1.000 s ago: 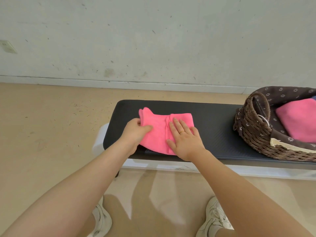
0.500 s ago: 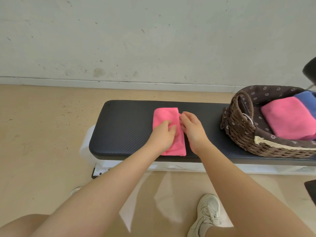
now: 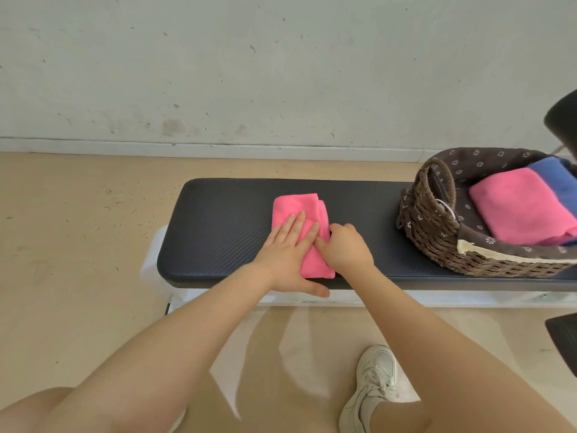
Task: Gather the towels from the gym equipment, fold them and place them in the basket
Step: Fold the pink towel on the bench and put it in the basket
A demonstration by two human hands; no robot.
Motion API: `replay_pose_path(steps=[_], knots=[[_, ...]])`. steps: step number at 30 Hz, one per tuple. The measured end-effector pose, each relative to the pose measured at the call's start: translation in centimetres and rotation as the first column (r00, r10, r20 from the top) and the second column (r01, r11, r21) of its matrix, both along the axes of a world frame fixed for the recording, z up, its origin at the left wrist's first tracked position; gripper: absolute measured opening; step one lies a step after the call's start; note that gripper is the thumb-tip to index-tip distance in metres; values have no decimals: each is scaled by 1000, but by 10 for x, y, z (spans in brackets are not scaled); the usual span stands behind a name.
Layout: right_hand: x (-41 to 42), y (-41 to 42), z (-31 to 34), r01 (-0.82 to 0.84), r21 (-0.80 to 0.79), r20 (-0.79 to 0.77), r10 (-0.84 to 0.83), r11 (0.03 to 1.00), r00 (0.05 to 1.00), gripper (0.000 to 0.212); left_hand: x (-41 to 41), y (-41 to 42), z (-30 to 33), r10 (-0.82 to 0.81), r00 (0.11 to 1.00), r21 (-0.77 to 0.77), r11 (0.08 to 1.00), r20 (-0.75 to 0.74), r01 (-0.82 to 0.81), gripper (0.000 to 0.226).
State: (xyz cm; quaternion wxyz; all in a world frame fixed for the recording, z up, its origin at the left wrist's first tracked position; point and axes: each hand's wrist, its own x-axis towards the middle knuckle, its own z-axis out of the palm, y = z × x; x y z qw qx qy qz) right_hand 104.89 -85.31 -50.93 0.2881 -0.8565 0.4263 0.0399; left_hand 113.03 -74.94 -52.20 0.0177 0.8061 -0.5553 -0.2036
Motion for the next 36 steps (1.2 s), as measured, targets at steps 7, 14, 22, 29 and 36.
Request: replay_pose_path(steps=[7, 14, 22, 29, 36], knots=[[-17, 24, 17, 70, 621, 264, -292, 780, 919, 26, -5, 7, 42, 263, 789, 66, 960, -555, -273, 77], [-27, 35, 47, -220, 167, 441, 127, 961, 889, 48, -29, 8, 78, 160, 127, -4, 609, -979, -794, 44], [-59, 27, 75, -468, -639, -26, 591, 611, 806, 81, -44, -5, 101, 12, -23, 26, 334, -1000, -942, 44], [-103, -18, 100, -144, -607, 468, 498, 781, 730, 61, -58, -37, 123, -243, -57, -66, 470, -968, -880, 14], [-149, -79, 133, -102, 319, 657, -142, 942, 740, 41, -77, -100, 144, -369, -185, -90, 615, -911, -783, 21]])
